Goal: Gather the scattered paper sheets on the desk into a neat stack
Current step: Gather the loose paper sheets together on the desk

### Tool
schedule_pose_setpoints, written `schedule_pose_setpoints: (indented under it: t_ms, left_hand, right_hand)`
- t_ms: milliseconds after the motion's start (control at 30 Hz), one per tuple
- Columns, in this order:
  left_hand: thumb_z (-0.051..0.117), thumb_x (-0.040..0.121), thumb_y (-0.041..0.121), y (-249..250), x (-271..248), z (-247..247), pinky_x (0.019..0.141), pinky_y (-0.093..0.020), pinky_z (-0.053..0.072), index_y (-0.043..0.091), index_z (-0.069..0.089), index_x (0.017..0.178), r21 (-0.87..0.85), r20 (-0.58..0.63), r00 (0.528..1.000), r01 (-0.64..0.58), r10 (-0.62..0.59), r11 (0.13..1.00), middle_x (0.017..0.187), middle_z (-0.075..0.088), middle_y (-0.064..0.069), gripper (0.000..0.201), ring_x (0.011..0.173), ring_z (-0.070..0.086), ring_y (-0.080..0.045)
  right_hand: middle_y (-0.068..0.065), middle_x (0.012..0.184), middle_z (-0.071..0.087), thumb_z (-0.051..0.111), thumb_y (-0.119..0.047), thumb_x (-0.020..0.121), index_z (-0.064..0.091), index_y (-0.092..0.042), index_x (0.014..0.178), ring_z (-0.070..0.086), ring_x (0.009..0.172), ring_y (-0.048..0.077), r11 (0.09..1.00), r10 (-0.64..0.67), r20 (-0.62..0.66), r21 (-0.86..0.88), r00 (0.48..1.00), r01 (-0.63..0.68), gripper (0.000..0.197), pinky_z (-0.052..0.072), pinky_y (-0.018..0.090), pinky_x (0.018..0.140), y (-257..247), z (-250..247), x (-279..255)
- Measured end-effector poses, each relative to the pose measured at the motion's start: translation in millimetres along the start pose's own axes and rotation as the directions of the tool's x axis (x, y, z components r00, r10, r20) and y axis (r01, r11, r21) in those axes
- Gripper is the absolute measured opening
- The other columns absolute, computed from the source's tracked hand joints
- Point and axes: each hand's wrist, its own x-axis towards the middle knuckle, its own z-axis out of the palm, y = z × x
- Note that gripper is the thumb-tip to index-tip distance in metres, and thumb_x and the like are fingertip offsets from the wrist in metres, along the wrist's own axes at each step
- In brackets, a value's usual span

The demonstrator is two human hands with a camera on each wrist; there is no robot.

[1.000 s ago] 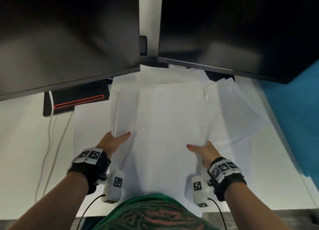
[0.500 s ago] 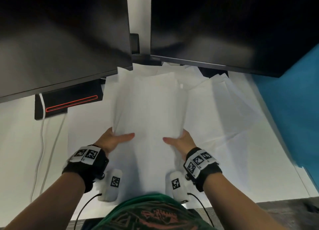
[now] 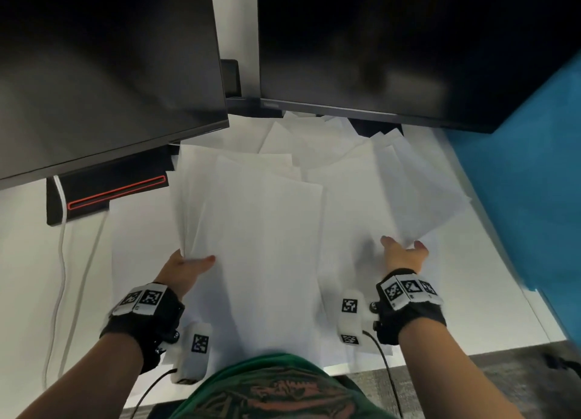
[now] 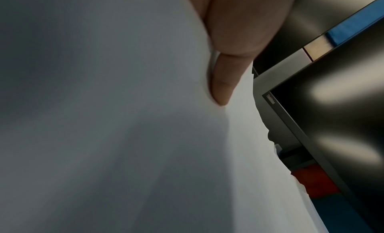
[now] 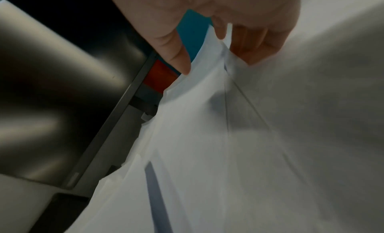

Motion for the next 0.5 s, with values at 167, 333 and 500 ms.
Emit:
schedule_pose_setpoints:
  t_ms: [167,333,500]
  left_hand:
    - [0.066,0.081,0.006,-0.4,-3.6,0.5,0.091,-0.045,0.047,-0.005,0.061,0.111,-0.023,-0.005,1.0,0.002,-0.002,1.0,0.1,0.065,-0.024,0.032,0.094,0.062,-0.037]
    - [0.066,0.08,0.004,-5.4,-3.6,0.1,0.093,-0.05,0.047,-0.006,0.062,0.109,-0.055,-0.021,1.0,0.018,-0.019,0.998,0.093,0.066,-0.023,0.031,0.093,0.062,-0.039]
    - [0.064,0.082,0.002,-5.6,-4.9,0.5,0.092,-0.048,0.046,-0.007,0.061,0.108,-0.112,0.008,1.0,0.021,-0.02,0.994,0.092,0.063,-0.022,0.028,0.09,0.059,-0.036]
  right_hand:
    - [0.019,0.139,0.036,0.066,-0.013,0.079,0.029,-0.012,0.14,0.049,0.117,0.038,0.993,-0.097,-0.057,-0.071,0.994,0.092,0.071,0.042,0.04,0.095,9.2,6.1,-0.3]
    - [0.02,0.138,0.034,0.063,-0.023,0.081,0.037,-0.009,0.138,0.042,0.122,0.038,0.954,-0.119,-0.053,-0.285,0.991,0.099,0.064,0.037,0.039,0.1,11.6,5.4,0.3]
    - [0.021,0.138,0.036,0.06,-0.025,0.085,0.037,-0.003,0.137,0.045,0.12,0.036,0.946,-0.022,0.036,-0.324,0.999,0.032,0.06,0.039,0.036,0.093,2.9,6.2,6.2]
